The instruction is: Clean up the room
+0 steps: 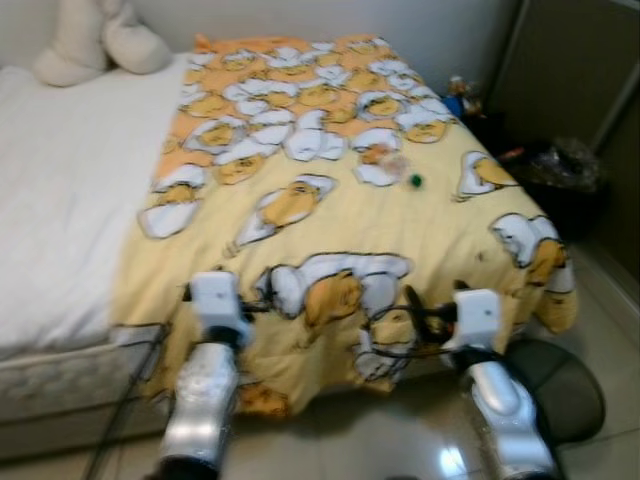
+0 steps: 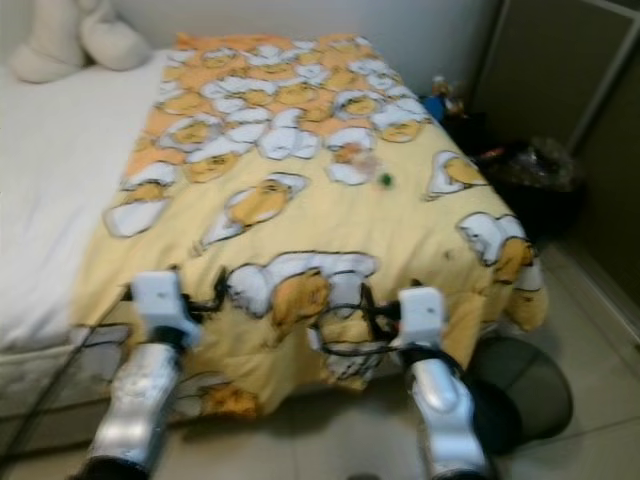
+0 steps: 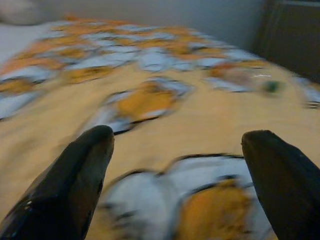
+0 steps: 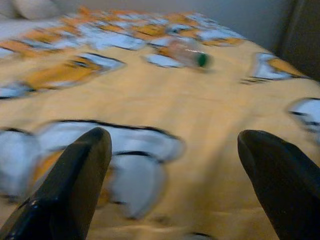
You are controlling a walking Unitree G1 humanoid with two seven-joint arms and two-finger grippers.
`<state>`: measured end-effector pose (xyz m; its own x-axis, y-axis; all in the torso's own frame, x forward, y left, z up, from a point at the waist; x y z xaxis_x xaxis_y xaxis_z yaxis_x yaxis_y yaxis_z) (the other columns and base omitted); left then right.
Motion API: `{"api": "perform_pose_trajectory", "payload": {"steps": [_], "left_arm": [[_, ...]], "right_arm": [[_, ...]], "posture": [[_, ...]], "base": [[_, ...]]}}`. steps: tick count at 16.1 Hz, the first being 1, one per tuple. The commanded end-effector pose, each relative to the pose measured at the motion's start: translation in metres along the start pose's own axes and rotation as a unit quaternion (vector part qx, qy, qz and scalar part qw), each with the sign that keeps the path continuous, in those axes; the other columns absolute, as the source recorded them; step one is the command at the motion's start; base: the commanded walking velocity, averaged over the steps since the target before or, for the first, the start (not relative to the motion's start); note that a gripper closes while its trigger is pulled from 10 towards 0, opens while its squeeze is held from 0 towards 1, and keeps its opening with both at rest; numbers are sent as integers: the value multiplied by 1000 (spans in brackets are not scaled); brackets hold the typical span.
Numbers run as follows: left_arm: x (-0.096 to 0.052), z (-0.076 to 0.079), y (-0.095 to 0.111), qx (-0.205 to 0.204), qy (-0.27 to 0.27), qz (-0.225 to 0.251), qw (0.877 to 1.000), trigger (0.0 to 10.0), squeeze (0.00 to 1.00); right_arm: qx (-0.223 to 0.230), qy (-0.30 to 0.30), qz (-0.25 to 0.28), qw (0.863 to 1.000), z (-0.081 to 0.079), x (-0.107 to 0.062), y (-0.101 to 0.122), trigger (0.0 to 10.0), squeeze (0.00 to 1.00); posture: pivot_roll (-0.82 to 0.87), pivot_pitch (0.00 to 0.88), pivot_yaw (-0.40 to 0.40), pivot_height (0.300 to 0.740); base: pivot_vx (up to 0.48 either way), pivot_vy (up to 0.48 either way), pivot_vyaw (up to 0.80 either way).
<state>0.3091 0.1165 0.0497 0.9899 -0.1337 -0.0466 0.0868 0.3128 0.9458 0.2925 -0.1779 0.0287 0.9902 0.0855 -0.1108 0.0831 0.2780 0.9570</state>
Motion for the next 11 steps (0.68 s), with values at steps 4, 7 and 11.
{"api": "perform_pose_trajectory", "payload": {"steps": [4, 7, 11], "left_arm": [[2, -18, 7, 0, 23, -4, 1000, 10000, 0], [2, -8, 3, -8, 10, -11, 1000, 10000, 0], [10, -6, 21, -5, 4, 12, 1000, 10000, 0]], "right_arm": [[2, -3, 17, 1000, 2, 5, 11, 10000, 0], [-3, 0, 18, 1000, 4, 5, 12, 10000, 0], [-1, 4, 24, 1000, 1, 8, 16, 10000, 0]], "posture": [[-184, 0, 58, 740], [-184, 0, 55, 740], [-178, 0, 54, 740]], "base": [[324, -351, 0], [369, -299, 0], [101, -63, 0]]}}
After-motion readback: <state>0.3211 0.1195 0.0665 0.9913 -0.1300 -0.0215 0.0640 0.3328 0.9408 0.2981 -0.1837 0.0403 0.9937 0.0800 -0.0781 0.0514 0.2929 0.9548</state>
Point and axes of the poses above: a point about 5 cm out from each wrist's last joint towards the gripper, its own x axis pointing out of the wrist towards the gripper, its own y axis along the axis of the wrist's last joint, z = x × y, the point moved 4 cm from there along x, pointing out of the wrist towards the gripper, and after that the axes turned 13 degrees about -x, right-handed, at the moved point
